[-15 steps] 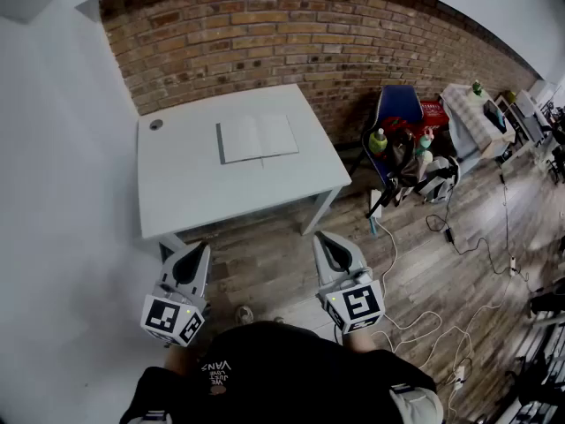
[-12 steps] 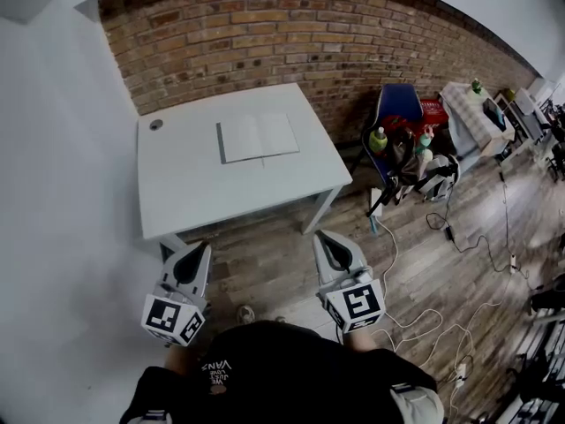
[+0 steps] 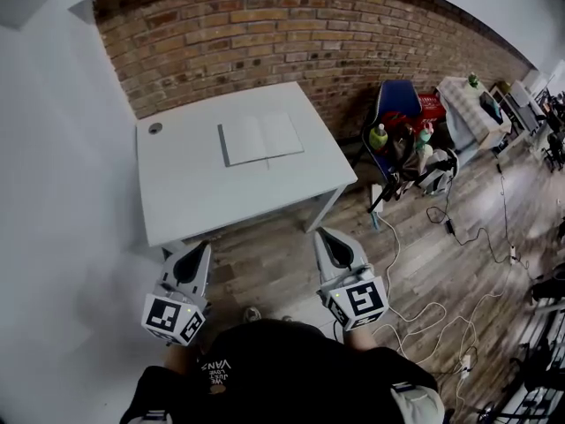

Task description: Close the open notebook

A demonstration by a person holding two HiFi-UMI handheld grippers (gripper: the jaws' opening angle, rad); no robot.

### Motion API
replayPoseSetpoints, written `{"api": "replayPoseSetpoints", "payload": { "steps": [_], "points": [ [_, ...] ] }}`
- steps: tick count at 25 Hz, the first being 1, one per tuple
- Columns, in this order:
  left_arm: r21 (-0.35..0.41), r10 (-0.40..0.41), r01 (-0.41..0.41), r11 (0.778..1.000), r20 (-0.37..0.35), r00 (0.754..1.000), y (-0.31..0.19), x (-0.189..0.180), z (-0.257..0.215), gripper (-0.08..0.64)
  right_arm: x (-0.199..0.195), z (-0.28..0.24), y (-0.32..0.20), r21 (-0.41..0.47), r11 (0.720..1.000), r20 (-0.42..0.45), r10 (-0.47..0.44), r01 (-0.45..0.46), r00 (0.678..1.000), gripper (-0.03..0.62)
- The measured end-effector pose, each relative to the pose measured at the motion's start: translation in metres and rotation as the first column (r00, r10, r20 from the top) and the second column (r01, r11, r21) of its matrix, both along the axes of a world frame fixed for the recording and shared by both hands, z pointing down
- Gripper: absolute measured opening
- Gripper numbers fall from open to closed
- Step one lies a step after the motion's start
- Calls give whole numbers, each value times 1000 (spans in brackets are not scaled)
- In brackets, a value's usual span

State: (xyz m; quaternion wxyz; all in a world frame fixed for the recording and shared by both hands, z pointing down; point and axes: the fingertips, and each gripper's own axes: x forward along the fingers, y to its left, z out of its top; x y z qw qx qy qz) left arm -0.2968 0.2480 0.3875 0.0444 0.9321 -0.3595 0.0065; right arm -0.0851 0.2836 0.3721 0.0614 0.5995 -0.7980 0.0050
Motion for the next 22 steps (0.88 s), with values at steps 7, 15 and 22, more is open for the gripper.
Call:
{"api": "replayPoseSetpoints", "payload": {
  "steps": [7,15,22],
  "points": [
    [-2,30,-30,1000,0,1000,-18,-11,4,11,-7,5,-10,-7,999,8,43,-43,999,-2],
    [-5,60,-60,998,11,998,-29,12,8,11,19,4,-20,9,997,22,75,-75,997,-2],
    [0,9,-9,1000,19,1000,-45,48,8,11,63,10,-42,5,999,23,43,-43,999,-2]
  ]
}}
